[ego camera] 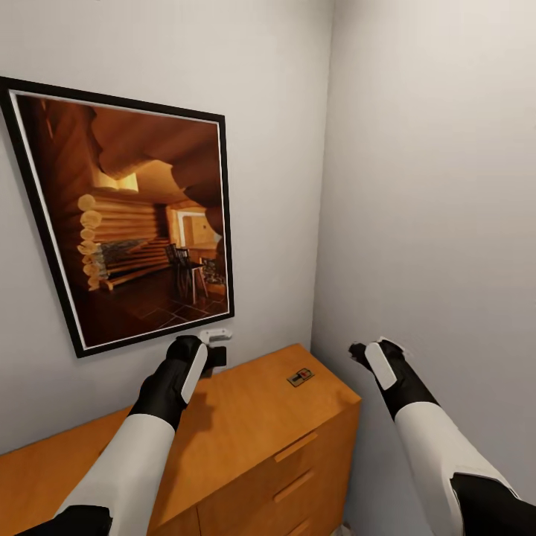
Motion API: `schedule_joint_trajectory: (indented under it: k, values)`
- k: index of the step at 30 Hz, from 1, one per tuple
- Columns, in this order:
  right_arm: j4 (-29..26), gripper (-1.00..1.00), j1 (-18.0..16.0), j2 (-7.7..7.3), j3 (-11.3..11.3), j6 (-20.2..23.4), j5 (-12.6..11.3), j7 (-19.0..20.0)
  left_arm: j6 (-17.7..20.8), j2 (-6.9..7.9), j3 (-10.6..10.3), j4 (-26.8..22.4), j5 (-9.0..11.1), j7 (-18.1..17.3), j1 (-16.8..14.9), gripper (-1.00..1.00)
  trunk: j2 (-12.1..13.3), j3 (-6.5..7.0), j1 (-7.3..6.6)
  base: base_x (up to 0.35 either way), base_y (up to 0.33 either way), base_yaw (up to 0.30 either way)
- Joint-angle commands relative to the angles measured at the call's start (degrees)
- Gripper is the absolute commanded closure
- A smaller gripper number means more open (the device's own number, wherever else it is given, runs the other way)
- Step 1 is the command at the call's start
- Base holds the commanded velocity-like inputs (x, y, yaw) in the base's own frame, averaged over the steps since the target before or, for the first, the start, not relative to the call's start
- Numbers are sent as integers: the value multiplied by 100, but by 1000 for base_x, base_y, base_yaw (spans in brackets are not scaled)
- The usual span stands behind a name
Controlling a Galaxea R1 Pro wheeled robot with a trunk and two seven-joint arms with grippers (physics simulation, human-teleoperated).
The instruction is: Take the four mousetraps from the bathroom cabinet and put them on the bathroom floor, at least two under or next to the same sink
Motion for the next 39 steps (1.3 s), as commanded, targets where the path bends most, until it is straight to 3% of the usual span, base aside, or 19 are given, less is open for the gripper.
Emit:
schedule_joint_trajectory:
  k: [1,4,6,10,13,17,21,24,27,28,30,31,35,39]
  values:
    - [-10,-100,-1,7,-11,1,-57,-230,7,-5,11,-3,27,35,-2,100,-5,-3,2,0,0,0]
    - [-18,-100,-3,53,30,-15,-77,-1118,-37,-5,11,-2,20,37,-2,100,-5,-3,2,0,0,0]
    - [-27,-100,-10,158,121,6,-80,-1459,-50,-5,11,-4,18,33,-2,100,-5,-3,2,0,0,0]
    - [-33,-100,-17,406,427,0,-66,-1741,-60,-5,5,-5,16,30,-2,100,-5,-3,2,0,0,0]
    - [-33,-100,-18,518,567,-41,-84,-1722,-63,-5,4,-1,16,29,-2,100,-5,-3,2,0,0,0]
    - [-25,-100,-19,784,665,-345,-91,-1372,-64,-5,3,-1,15,30,-2,100,-5,-3,2,0,0,0]
    - [12,-100,-19,861,707,-595,-92,-991,-64,-5,3,-1,15,29,-2,100,-5,-3,2,0,0,0]
    - [31,-100,-27,883,763,-618,-84,-927,-66,-5,3,0,15,34,-2,100,-5,-3,2,0,0,0]
    - [65,-100,-87,913,1150,-594,-82,-1132,-70,-5,2,1,14,36,-2,100,-5,-3,2,0,0,0]
    - [92,-100,-138,913,1387,-566,-84,-1309,-71,-5,2,1,14,35,-2,100,-5,-3,2,0,0,0]
    - [181,-100,-250,913,1896,-530,-88,-1807,-72,-5,1,1,15,36,-2,100,-5,-3,2,0,0,0]
    - [270,-100,-313,913,2231,-537,-102,-2437,-72,-5,1,1,14,37,-2,100,-5,-3,2,0,0,0]
    - [319,-100,-351,913,2419,-571,-170,-3173,-73,-5,-1,1,14,37,-2,100,-5,-3,2,0,0,0]
    - [320,-100,-359,913,2451,-666,-501,-3276,-70,-5,-1,1,15,37,-2,100,-5,-3,2,0,0,0]
